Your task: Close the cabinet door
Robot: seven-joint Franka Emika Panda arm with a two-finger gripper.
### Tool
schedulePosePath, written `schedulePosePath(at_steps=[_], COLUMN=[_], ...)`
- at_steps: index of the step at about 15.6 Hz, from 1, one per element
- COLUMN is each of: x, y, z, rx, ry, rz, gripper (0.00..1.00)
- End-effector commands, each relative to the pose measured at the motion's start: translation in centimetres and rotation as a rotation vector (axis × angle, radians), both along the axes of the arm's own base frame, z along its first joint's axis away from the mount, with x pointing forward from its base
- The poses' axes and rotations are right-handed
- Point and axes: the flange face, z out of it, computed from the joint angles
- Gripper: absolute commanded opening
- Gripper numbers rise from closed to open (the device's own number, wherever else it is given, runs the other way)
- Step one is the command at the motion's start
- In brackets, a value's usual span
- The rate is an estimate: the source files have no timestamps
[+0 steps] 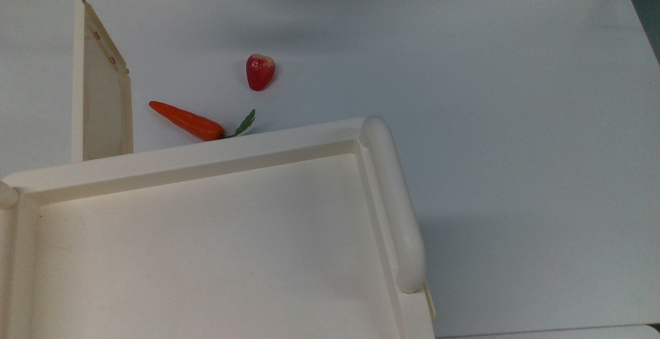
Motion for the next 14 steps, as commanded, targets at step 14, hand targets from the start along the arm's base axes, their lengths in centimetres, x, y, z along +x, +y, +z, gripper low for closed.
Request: schedulePosePath(at_steps=[14], x=[-1.64], y=[-1.78], z=[1.04], rx=[0.001], ry=[0.023], rz=[-0.021], gripper=[1.00])
